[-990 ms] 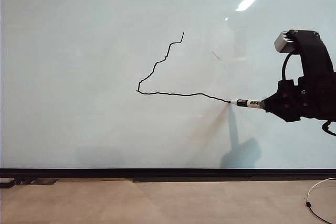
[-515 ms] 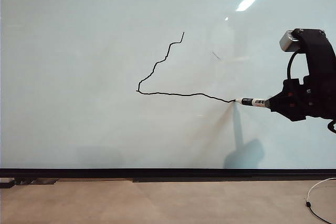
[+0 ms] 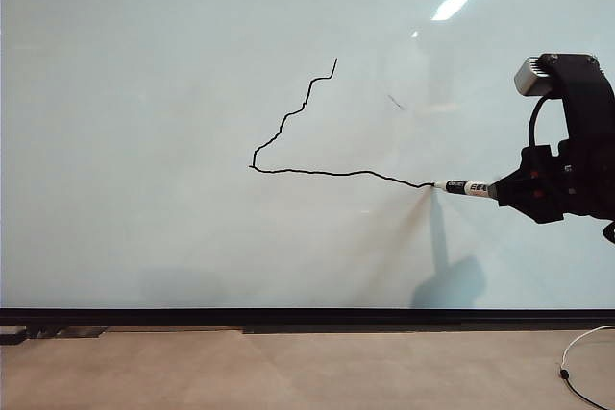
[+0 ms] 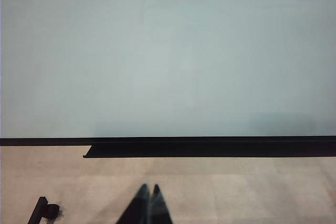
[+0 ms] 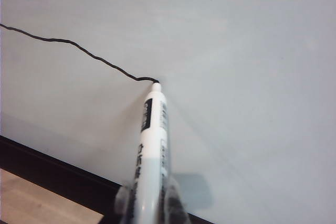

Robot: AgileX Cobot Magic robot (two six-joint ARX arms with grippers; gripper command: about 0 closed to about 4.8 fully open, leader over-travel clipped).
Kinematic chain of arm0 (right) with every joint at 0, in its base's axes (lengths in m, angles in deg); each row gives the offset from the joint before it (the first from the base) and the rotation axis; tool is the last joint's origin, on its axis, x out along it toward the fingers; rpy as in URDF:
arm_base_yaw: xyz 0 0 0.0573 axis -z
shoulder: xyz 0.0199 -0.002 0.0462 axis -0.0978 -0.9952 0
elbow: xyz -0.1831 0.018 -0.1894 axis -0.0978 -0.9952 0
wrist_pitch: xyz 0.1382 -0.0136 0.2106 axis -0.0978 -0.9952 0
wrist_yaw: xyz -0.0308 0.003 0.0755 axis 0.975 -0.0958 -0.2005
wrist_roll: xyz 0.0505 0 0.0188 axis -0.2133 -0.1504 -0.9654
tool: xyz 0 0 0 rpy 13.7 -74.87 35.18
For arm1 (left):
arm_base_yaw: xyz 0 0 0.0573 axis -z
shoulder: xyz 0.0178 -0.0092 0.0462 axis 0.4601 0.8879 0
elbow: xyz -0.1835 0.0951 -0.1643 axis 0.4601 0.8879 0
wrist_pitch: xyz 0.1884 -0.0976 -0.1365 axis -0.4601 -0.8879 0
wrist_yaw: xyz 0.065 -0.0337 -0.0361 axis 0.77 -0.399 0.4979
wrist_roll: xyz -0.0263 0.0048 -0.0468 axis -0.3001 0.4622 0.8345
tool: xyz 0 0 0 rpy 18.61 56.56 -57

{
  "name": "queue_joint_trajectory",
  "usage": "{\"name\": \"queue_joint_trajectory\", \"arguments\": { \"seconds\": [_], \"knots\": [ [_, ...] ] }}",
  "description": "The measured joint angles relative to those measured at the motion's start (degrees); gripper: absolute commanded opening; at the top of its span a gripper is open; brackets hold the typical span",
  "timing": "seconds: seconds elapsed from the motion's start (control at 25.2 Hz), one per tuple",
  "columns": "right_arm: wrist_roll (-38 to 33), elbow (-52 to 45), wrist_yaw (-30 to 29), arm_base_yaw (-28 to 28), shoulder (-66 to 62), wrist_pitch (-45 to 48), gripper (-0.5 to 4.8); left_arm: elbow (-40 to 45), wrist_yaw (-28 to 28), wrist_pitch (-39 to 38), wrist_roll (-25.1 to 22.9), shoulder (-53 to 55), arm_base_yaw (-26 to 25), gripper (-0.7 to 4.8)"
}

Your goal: Pick up the pen on the shelf to the right of the whiteboard and draw a triangle.

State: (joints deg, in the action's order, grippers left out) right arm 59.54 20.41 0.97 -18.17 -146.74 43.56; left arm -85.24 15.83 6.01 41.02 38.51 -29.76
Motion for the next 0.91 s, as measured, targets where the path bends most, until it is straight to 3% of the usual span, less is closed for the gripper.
{"name": "queue_joint_trajectory", "arguments": {
  "seconds": [0.2,0.48,0.71,0.91],
  "knots": [
    [0.4,-1.0,0.2,-1.2,1.8,-0.1,-0.04,0.0,0.0,0.0,0.0,0.0,0.0,-0.05],
    [5.7,-3.3,3.1,-8.8,13.9,0.1,-0.04,0.0,0.0,0.0,0.0,0.0,0.0,-0.05],
    [5.6,4.4,1.2,-11.0,15.0,-4.7,-0.04,0.0,0.0,0.0,0.0,0.0,0.0,-0.05],
    [6.1,12.4,-0.2,-12.8,14.5,-14.0,-0.04,0.0,0.0,0.0,0.0,0.0,0.0,-0.05]
  ]
}}
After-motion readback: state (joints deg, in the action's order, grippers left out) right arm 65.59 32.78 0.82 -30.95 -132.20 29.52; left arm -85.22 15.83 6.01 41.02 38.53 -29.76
